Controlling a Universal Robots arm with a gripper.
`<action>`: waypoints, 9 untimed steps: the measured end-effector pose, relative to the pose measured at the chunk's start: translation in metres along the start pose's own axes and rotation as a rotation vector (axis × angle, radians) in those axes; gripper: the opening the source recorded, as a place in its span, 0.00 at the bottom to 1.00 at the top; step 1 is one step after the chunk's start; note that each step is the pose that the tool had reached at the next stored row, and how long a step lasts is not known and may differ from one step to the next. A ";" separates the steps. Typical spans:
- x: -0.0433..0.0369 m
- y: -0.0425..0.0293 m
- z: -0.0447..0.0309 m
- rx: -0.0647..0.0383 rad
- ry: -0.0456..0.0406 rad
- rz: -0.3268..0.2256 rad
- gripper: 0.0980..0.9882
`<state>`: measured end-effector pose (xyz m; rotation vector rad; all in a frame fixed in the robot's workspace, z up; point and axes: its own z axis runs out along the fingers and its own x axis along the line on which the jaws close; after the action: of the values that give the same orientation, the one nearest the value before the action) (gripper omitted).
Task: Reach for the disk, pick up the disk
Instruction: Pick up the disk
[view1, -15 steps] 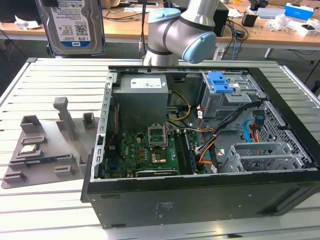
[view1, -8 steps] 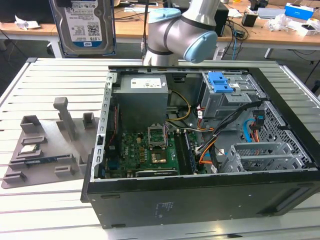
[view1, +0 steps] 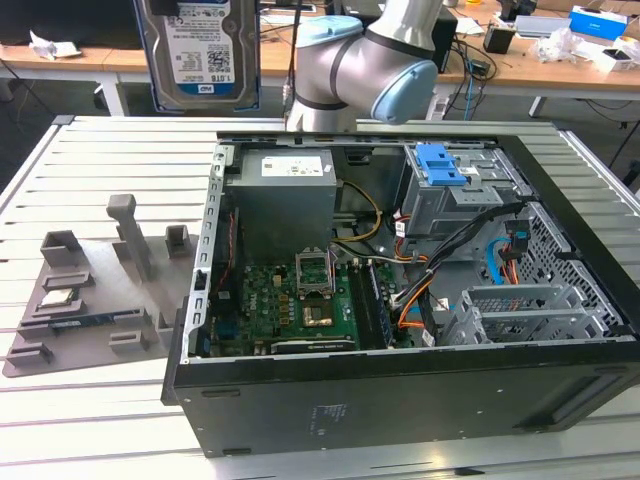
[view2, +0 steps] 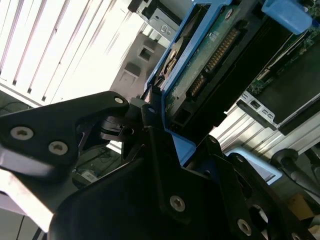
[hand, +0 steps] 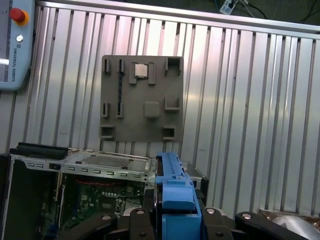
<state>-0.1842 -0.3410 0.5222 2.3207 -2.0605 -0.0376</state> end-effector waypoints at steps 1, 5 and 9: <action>0.0005 -0.0038 -0.0002 0.000 0.0000 0.000 0.31; 0.0021 -0.0173 -0.0008 0.000 0.0000 0.000 0.31; 0.0037 -0.0314 -0.0014 0.000 0.0000 0.000 0.31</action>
<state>-0.1526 -0.3409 0.5222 2.3207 -2.0604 -0.0377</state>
